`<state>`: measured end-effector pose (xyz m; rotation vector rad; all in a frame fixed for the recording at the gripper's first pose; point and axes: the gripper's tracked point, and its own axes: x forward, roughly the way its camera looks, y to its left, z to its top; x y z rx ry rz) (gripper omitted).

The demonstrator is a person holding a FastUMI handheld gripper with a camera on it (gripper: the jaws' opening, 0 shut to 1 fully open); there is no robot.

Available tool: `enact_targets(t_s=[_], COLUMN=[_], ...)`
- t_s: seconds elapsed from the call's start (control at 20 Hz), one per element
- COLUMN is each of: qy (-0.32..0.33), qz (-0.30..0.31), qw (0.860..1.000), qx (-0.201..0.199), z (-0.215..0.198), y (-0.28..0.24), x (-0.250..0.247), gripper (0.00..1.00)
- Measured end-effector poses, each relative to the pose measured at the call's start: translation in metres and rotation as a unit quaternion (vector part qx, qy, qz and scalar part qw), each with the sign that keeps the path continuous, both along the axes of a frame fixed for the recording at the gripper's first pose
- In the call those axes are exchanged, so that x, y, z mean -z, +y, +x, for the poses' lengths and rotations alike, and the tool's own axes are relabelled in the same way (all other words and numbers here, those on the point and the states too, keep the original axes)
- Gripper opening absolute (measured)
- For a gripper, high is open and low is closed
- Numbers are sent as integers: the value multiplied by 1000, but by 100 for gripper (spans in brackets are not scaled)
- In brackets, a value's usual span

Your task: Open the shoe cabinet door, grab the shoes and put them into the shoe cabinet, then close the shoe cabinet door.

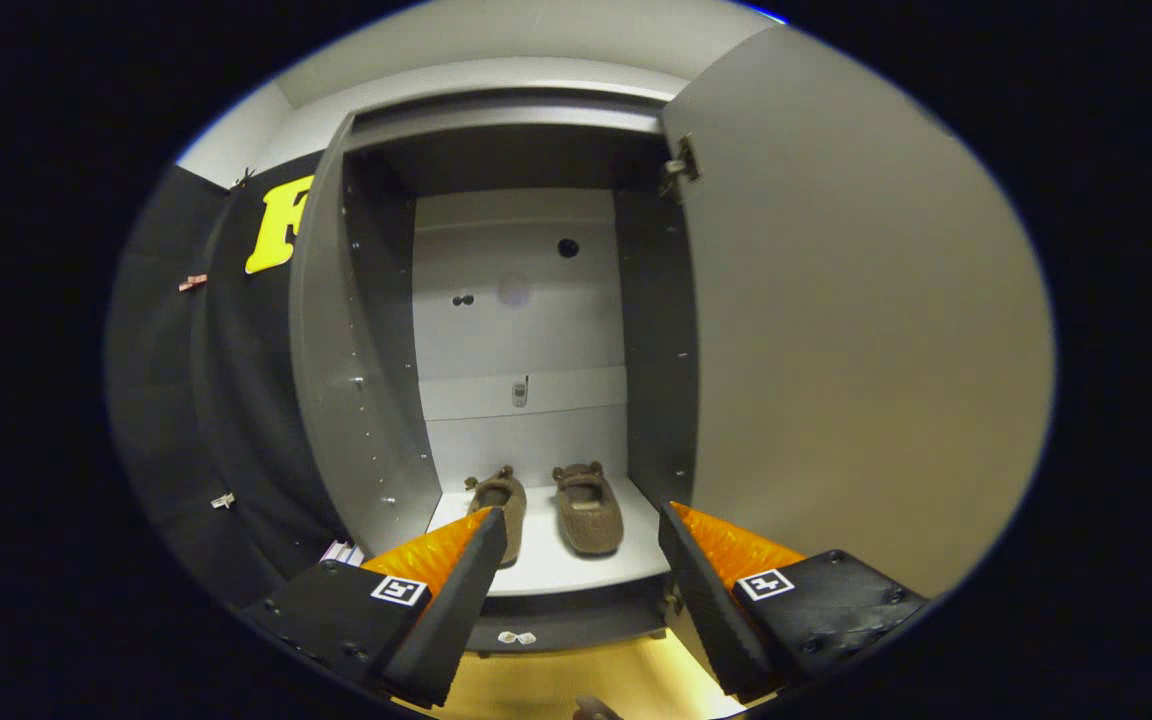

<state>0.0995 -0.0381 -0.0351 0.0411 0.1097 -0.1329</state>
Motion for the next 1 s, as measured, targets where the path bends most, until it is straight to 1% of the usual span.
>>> enact_targets(t_s=[0.25, 0.45, 0.6, 0.8, 1.0], qy=[-11, -30, -18, -31, -30], qz=[-5, 23, 16, 7, 16], qw=[1000, 999, 1000, 999, 999], qx=[18, 19, 16, 12, 5], z=[-80, -135, -171, -206, -219], y=[-24, -52, -78, -127, -182], x=[-5, -19, -20, -39, -41], gripper=[97, 97, 97, 97, 97])
